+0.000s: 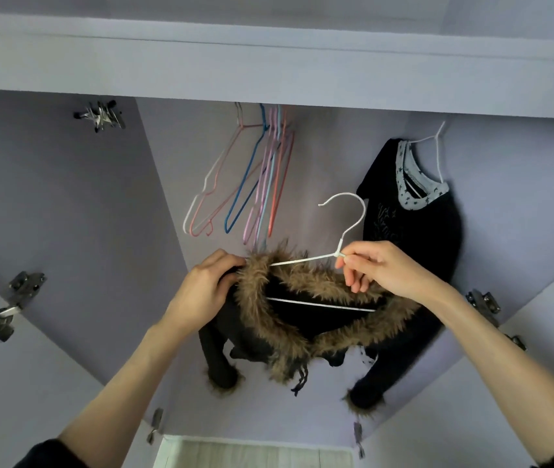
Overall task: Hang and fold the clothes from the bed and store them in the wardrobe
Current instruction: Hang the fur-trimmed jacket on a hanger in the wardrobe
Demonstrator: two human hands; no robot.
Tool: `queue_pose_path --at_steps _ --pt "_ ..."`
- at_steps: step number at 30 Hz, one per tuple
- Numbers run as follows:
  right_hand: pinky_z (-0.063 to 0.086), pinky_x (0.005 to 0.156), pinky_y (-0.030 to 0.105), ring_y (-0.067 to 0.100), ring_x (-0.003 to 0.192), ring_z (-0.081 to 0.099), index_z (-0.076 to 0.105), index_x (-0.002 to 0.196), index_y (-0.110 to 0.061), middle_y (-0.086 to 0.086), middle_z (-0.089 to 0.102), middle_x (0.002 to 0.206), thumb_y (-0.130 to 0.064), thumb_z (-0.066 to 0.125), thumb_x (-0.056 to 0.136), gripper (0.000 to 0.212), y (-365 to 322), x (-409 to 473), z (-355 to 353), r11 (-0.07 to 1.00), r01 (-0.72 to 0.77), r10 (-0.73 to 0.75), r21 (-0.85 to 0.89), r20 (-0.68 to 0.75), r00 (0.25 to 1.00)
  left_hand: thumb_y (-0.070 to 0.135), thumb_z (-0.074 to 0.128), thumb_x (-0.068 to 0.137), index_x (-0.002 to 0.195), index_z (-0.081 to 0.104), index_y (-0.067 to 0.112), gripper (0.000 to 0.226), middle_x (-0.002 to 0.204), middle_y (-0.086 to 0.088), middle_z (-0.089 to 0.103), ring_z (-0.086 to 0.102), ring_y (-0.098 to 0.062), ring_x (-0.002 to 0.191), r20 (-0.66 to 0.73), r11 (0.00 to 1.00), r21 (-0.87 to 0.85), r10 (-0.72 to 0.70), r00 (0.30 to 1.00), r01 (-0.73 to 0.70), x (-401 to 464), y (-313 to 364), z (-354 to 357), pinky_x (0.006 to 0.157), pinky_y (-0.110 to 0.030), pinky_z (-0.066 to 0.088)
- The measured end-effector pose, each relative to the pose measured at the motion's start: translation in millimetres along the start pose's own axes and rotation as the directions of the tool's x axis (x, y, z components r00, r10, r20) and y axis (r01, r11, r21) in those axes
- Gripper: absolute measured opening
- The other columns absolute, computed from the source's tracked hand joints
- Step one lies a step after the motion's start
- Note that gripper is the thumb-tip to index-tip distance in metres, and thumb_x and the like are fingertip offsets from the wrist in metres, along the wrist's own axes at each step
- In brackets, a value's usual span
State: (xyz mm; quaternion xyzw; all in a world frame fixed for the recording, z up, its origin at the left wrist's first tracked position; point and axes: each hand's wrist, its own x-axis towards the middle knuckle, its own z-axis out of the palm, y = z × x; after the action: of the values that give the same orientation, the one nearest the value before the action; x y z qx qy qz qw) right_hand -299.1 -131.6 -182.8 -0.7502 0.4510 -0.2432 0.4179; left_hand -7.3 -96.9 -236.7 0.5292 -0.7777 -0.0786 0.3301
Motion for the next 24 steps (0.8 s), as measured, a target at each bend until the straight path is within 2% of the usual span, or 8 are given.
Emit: queue_pose_path --at_steps 4,7,11,13,15,17,21,24 --pt "0.055 0.060 0.024 0.019 0.063 0.067 0.063 0.087 -0.012 0.006 0.062 0.064 -0.010 0.043 0.099 0.024 17 -10 -4 0.985 -0.152 0.143 0.079 0.112 0.983 -0.004 0.052 0.091 0.109 0.064 0.002 0.023 0.100 -0.013 0.057 0.058 -0.028 0.095 0.128 0.997 -0.017 -0.074 0.989 0.077 1 -1 22 0.084 -0.022 0.039" --pt "0.055 0.063 0.024 0.022 0.071 0.070 0.063 0.088 -0.012 0.005 0.061 0.066 -0.014 0.042 0.100 0.024 36 -17 -6 0.935 -0.304 0.273 0.182 0.176 0.946 0.002 0.051 0.093 0.115 0.064 0.004 0.026 0.108 -0.014 0.058 0.055 -0.030 0.104 0.188 0.995 0.020 -0.097 0.977 0.095 1 4 34 0.095 -0.033 0.041" --pt "0.056 0.063 0.025 0.022 0.074 0.071 0.061 0.092 -0.007 0.004 0.056 0.069 -0.012 0.043 0.099 0.020 60 -25 -17 0.765 -0.482 0.441 0.427 0.197 0.875 -0.002 0.051 0.092 0.122 0.061 0.006 0.032 0.116 -0.013 0.056 0.053 -0.029 0.111 0.150 1.000 0.006 -0.006 0.989 0.005 11 20 34 0.099 -0.031 0.041" --pt "0.057 0.064 0.027 0.025 0.078 0.071 0.062 0.097 -0.004 0.006 0.058 0.073 -0.005 0.044 0.098 0.018 68 -28 -23 0.684 -0.480 0.445 0.549 0.207 0.871 -0.004 0.051 0.091 0.120 0.062 0.007 0.033 0.117 -0.012 0.057 0.055 -0.029 0.111 0.089 0.999 0.014 0.049 0.995 -0.050 19 33 31 0.096 -0.033 0.044" --pt "0.057 0.066 0.029 0.030 0.084 0.071 0.061 0.107 -0.001 0.009 0.063 0.080 0.006 0.043 0.094 0.023 72 -28 -26 0.619 -0.438 0.404 0.652 0.214 0.889 -0.011 0.054 0.086 0.113 0.066 0.006 0.034 0.116 -0.013 0.058 0.057 -0.032 0.108 0.008 0.989 0.047 0.138 0.990 -0.138 29 47 24 0.089 -0.042 0.050" --pt "0.057 0.066 0.031 0.033 0.088 0.070 0.060 0.113 -0.001 0.012 0.065 0.086 0.013 0.041 0.090 0.033 75 -27 -29 0.554 -0.384 0.372 0.738 0.194 0.908 -0.018 0.056 0.076 0.106 0.068 0.005 0.039 0.115 -0.016 0.059 0.055 -0.034 0.108 -0.097 0.958 0.152 0.259 0.961 -0.243 43 61 17 0.084 -0.047 0.049" --pt "0.057 0.067 0.034 0.034 0.093 0.069 0.054 0.122 -0.009 0.015 0.063 0.099 0.016 0.038 0.089 0.045 73 -15 -30 0.506 -0.318 0.324 0.801 0.166 0.932 -0.010 0.053 0.072 0.116 0.062 0.010 0.049 0.129 -0.018 0.051 0.039 -0.037 0.124 -0.237 0.842 0.436 0.448 0.862 -0.317 72 81 1 0.099 -0.049 0.033" --pt "0.057 0.065 0.035 0.036 0.095 0.068 0.051 0.125 -0.016 0.016 0.060 0.107 0.012 0.037 0.091 0.046 67 -1 -38 0.479 -0.252 0.270 0.841 0.131 0.954 -0.005 0.056 0.075 0.136 0.044 0.018 0.067 0.147 -0.015 0.031 0.022 -0.041 0.136 -0.268 0.738 0.625 0.509 0.818 -0.254 97 94 -9 0.110 -0.059 0.015"
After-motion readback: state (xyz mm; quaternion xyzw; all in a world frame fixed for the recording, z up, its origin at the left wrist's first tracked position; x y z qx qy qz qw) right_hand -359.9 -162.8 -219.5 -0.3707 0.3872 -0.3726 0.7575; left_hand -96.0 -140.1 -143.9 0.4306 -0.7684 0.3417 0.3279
